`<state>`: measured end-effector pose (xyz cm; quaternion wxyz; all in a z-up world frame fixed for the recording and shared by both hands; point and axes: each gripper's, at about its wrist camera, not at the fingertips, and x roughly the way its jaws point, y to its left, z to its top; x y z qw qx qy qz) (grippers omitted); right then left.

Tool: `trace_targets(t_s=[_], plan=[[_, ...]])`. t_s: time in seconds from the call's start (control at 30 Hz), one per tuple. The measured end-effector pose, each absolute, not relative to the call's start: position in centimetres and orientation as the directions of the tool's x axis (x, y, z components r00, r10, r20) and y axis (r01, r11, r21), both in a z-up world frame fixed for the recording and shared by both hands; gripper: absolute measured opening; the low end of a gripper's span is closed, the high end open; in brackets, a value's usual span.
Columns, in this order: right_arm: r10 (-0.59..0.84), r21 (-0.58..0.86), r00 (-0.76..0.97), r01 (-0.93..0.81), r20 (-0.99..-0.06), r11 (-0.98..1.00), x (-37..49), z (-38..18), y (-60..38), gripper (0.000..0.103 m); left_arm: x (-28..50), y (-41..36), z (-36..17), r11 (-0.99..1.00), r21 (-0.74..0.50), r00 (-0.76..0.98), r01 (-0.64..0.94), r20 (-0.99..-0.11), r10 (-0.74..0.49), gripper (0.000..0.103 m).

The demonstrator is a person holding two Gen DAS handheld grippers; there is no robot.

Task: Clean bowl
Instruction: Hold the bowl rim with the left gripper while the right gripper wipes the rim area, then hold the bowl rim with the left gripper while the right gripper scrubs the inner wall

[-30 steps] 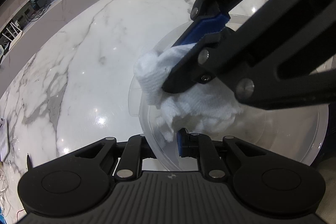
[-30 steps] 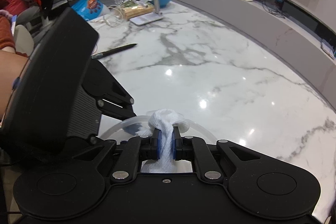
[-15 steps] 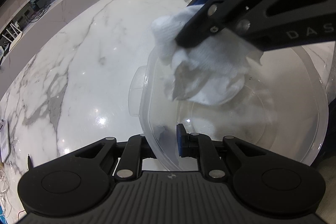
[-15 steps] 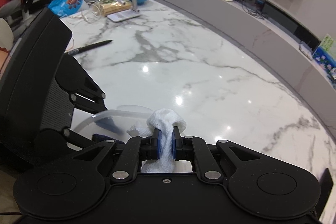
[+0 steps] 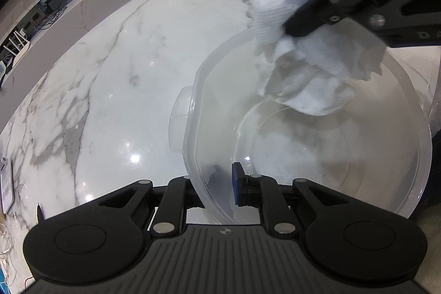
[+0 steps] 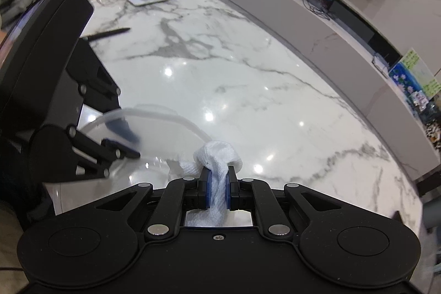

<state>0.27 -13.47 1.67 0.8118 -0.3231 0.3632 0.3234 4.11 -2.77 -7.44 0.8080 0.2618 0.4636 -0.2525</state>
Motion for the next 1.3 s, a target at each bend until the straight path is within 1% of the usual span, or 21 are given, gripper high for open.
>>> trace_targets(t_s=[0.37,0.67,1.13,1.3], plan=[[0.272,-0.310,0.540,-0.752,-0.797,0.582,1.4,1.0,-13.1,0.008,3.8,-2.9,-7.3,0.729,0.192,0.444,0.657,-0.881,-0.167,0.013],[0.286,-0.308,0.540,-0.757,-0.791,0.577,2.1,0.4,-12.0,0.008,3.8,-3.0,-7.4,0.722,0.197,0.445,0.663,-0.879,-0.168,0.013],[0.360,-0.274,0.535,-0.775,-0.764,0.569,2.4,0.4,-10.2,0.008,3.6,-3.2,-7.2,0.722,0.194,0.444,0.665,-0.879,-0.172,0.013],[0.409,-0.228,0.512,-0.791,-0.756,0.568,2.3,0.8,-9.9,0.008,3.6,-3.2,-7.2,0.722,0.193,0.444,0.664,-0.879,-0.173,0.013]])
